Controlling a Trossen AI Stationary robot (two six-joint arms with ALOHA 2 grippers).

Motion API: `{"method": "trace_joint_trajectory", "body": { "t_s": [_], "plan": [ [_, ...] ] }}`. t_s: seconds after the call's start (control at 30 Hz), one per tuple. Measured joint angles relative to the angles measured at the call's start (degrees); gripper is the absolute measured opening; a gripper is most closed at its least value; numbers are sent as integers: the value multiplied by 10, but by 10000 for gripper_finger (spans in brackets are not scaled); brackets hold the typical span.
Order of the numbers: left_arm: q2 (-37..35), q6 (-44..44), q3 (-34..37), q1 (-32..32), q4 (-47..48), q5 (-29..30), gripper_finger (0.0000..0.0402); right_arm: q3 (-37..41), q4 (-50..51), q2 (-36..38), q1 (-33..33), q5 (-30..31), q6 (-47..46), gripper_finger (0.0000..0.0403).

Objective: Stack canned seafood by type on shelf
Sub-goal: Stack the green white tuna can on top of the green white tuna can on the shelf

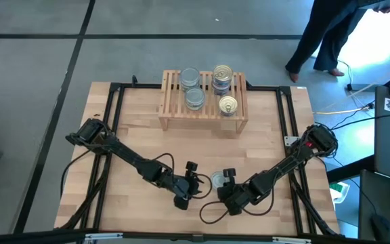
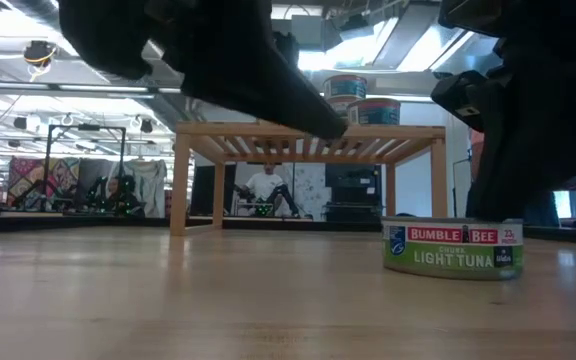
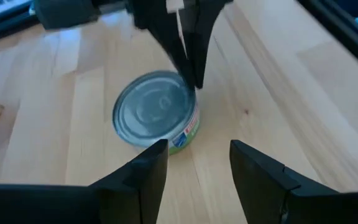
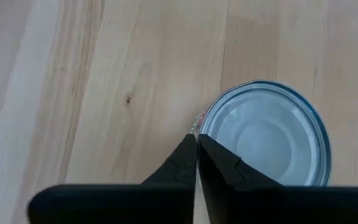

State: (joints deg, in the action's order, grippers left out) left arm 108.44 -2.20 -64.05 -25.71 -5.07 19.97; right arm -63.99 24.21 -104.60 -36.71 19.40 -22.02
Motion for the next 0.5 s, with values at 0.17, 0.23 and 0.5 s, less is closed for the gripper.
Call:
{"method": "trace_joint_trajectory", "body": {
  "t_s": [0.17,0.23,0.5],
  "plan": [
    [0,-1,0,0,-4,0,169,0,13,1,0,-16,0,55],
    [0,-1,0,0,-4,0,169,-1,21,1,0,-21,0,76],
    [0,6,0,0,-3,0,169,-1,31,1,0,-21,2,147]
  ]
}}
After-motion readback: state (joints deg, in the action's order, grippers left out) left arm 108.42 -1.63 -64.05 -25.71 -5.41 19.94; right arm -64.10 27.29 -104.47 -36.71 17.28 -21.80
